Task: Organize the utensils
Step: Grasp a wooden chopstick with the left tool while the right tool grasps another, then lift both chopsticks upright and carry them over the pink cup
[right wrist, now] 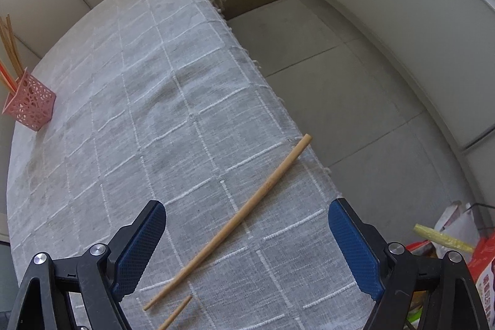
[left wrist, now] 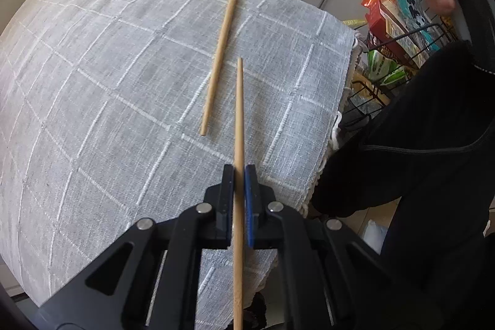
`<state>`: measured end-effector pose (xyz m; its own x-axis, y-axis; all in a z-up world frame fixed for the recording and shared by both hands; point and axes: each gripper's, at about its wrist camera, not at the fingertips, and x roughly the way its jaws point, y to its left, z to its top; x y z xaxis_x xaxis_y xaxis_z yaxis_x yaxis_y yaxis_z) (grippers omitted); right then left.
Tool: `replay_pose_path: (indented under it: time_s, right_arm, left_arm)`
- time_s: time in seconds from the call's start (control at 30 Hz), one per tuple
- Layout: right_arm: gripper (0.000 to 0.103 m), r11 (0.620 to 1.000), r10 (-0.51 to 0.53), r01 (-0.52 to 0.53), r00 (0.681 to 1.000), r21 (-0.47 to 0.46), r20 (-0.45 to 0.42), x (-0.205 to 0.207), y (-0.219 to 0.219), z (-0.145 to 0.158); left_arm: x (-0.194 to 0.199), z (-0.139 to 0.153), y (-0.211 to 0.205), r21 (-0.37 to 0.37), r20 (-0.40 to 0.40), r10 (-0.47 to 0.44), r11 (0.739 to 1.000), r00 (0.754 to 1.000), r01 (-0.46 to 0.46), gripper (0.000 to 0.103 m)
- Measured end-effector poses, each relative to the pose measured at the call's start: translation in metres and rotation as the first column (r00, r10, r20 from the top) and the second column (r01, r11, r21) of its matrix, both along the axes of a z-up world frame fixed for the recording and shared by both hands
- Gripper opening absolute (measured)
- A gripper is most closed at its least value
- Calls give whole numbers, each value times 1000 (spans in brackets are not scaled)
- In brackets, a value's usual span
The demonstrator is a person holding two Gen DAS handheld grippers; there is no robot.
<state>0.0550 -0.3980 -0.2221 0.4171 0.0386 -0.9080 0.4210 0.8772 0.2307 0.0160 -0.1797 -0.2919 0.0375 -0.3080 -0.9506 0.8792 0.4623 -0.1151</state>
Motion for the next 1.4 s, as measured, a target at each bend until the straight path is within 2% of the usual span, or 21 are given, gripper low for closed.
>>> replay_pose_path:
  time_s: [0.17,0.27,0.33,0.4,0.53,0.7,0.77,0.83,0.93,1.03,1.2,1.4]
  right_arm:
    - [88,999,-34,36,998,23,-60,18,-10,-20]
    - [71,998,-44,48,993,33,-109,28,-14,-35]
    - [56,998,-50,56,988,40,-145,33,-15,-45]
    - [49,996,-52,63,984,58,-172,37,-16,-53]
    - [42,995,-34,54,976,86,-213,43,-11,-64]
    - [38,999,-22,29,972,28,-235,50,0,-67]
    - [32,1000,-19,23,972,12,-236,54,3,-67]
    - [19,1000,-18,17,972,-6,-234,59,5,-67]
    - [11,1000,-7,3,974,-19,-225,66,11,-67]
    - [8,999,13,-20,976,-32,-216,73,19,-66]
    - [7,998,57,-63,979,-20,-194,80,37,-61]
    - [7,994,111,-110,990,18,-83,80,59,-35]
  left_arm:
    - [12,19,15,-47,1,68,997,998,-68,8]
    - [22,30,25,-72,4,128,989,992,-128,8]
    - [32,36,32,-82,10,175,981,985,-173,8]
    - [41,40,39,-88,12,223,971,975,-222,8]
    - [57,44,51,-94,30,303,950,953,-299,8]
    - [69,45,59,-97,27,373,924,928,-369,8]
    - [71,45,61,-97,32,389,918,921,-385,8]
    - [74,47,63,-99,36,399,914,916,-394,8]
    - [78,47,67,-102,32,421,903,906,-416,8]
    - [82,47,71,-106,30,448,890,893,-443,8]
    - [92,50,82,-118,36,503,860,864,-496,8]
    - [107,60,100,-157,40,588,802,808,-576,8]
